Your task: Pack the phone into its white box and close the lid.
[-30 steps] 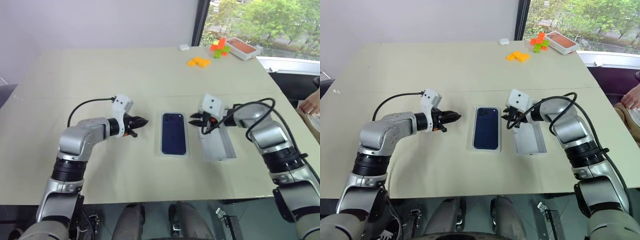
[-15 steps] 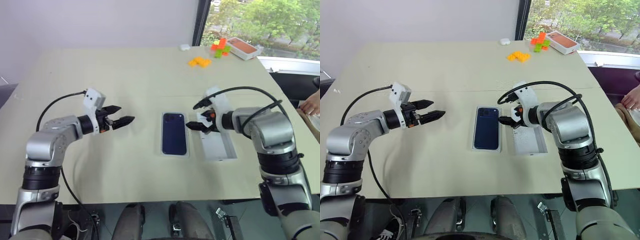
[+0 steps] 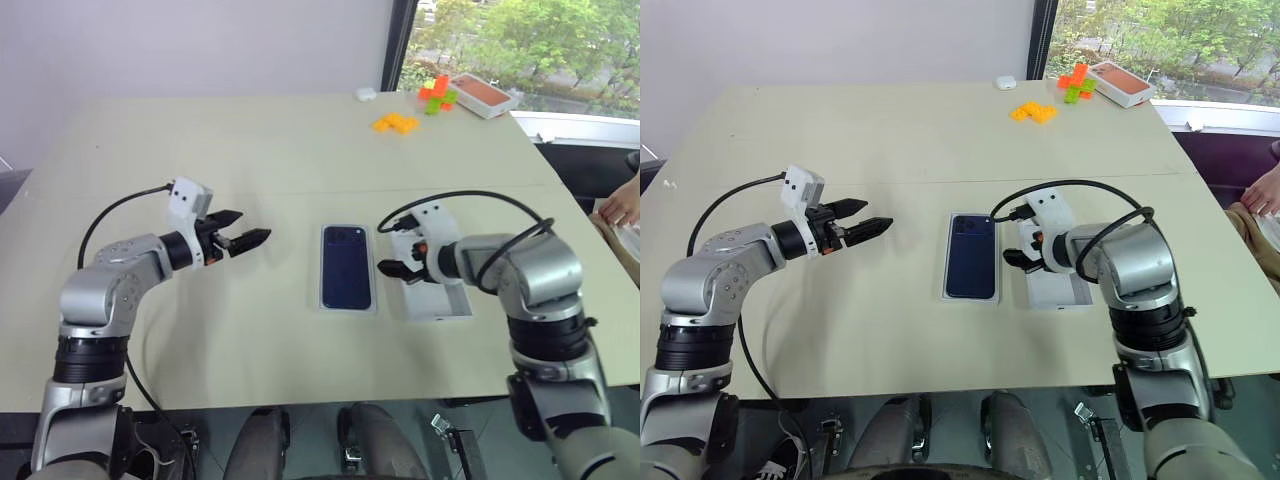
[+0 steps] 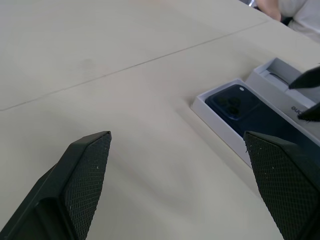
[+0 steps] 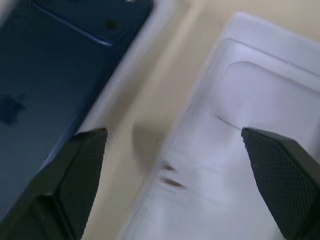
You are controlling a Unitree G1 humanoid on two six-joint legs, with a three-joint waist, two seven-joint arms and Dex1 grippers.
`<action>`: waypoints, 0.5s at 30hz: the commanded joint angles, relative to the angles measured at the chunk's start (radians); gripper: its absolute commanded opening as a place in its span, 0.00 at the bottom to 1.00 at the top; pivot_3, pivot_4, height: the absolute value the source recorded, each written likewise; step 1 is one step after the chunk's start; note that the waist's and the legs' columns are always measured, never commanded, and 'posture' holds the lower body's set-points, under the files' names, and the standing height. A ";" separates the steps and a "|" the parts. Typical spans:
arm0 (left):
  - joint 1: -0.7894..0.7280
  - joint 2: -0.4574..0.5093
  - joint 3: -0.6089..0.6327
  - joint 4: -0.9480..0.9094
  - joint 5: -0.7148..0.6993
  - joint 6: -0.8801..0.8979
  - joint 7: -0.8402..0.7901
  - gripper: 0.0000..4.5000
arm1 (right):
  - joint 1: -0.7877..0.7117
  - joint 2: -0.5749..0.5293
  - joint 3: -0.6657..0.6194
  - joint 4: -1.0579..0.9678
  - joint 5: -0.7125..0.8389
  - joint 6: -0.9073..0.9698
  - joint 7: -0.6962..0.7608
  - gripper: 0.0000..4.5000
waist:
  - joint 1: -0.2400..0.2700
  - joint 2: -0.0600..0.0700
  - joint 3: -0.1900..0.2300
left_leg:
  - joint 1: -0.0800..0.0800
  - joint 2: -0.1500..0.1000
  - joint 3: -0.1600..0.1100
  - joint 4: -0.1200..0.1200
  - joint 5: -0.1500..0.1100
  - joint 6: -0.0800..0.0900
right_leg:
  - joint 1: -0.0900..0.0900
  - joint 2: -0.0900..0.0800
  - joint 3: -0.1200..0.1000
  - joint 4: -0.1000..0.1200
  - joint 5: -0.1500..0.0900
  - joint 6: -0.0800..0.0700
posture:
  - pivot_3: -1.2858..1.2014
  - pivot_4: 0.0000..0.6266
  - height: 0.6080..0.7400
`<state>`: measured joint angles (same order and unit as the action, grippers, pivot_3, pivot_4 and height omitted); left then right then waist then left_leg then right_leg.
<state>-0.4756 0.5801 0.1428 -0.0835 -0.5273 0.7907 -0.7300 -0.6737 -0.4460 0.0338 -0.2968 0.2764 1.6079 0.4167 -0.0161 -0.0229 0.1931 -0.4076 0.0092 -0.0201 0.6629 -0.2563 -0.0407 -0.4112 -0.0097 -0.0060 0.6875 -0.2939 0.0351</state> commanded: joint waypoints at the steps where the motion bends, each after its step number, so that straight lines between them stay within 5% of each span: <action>1: 0.003 0.001 0.030 -0.041 -0.020 -0.008 0.015 0.99 | -0.009 0.008 -0.034 -0.019 0.033 0.007 -0.071 1.00 | 0.001 0.000 0.000 | 0.000 0.000 0.000 0.000 0.000 0.000 | 0.000 0.000 0.000 0.000 0.000 0.000 | 0.52 0.24 1.00; 11: -0.014 -0.002 0.017 -0.030 -0.019 -0.009 0.034 0.99 | 0.012 0.001 -0.038 -0.017 0.121 0.007 -0.201 1.00 | 0.000 0.000 0.000 | 0.000 0.000 0.000 0.000 0.000 0.000 | 0.000 0.000 0.000 0.000 0.000 0.000 | 0.52 0.24 1.00; 15: -0.019 -0.006 0.016 -0.029 -0.020 -0.009 0.042 1.00 | 0.031 -0.001 -0.049 -0.024 0.167 0.007 -0.244 0.70 | 0.001 0.000 0.000 | 0.000 0.000 0.000 0.000 0.000 0.000 | 0.000 0.000 0.000 0.000 0.000 0.000 | 0.52 0.24 1.00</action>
<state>-0.4766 0.5750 0.1429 -0.0896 -0.5365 0.7952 -0.6920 -0.6439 -0.4418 0.0124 -0.2963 0.4133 1.6079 0.1930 -0.0152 -0.0229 0.1931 -0.4077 0.0092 -0.0199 0.6628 -0.2564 -0.0405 -0.4112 -0.0094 -0.0060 0.6872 -0.2940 0.0352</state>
